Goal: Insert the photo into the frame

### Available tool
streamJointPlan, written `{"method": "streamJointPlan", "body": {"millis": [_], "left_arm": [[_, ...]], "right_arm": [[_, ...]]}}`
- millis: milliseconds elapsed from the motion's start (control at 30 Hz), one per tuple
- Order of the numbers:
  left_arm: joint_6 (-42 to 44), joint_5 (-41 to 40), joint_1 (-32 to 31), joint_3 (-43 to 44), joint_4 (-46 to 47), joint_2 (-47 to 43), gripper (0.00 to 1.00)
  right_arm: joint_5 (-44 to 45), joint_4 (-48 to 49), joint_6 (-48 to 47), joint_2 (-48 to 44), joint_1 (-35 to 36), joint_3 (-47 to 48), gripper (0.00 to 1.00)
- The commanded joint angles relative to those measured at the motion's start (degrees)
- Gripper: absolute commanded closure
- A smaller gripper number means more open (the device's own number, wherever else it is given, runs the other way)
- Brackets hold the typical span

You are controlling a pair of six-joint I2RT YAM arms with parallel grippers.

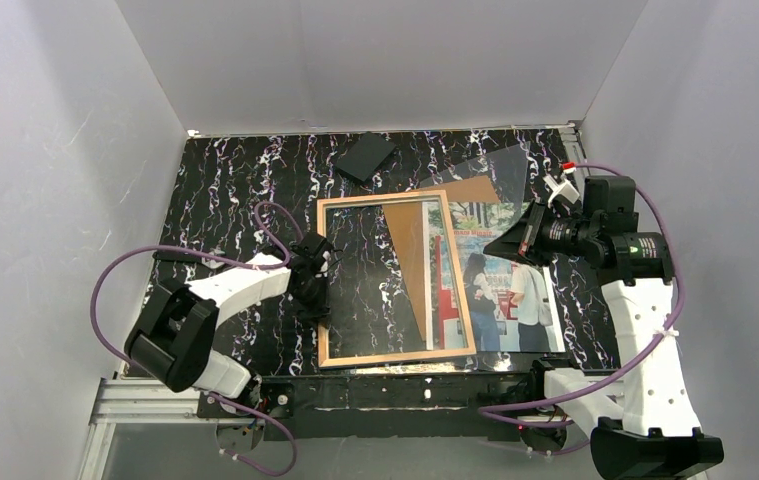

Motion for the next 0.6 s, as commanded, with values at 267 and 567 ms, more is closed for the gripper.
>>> {"method": "streamJointPlan", "body": {"millis": [267,567], "left_arm": [[5.01,-0.46,-2.14,-1.11,-3.25,-0.56,1.0],[5.34,-3.12,-2.14,1.35,-8.53,-2.03,0.27]], "right_arm": [[-0.54,2.57,-1.42,-0.98,0.29,-2.14,0.99],[-0.45,2.13,-2.65,-0.15,0.29,-2.39,0.99]]}}
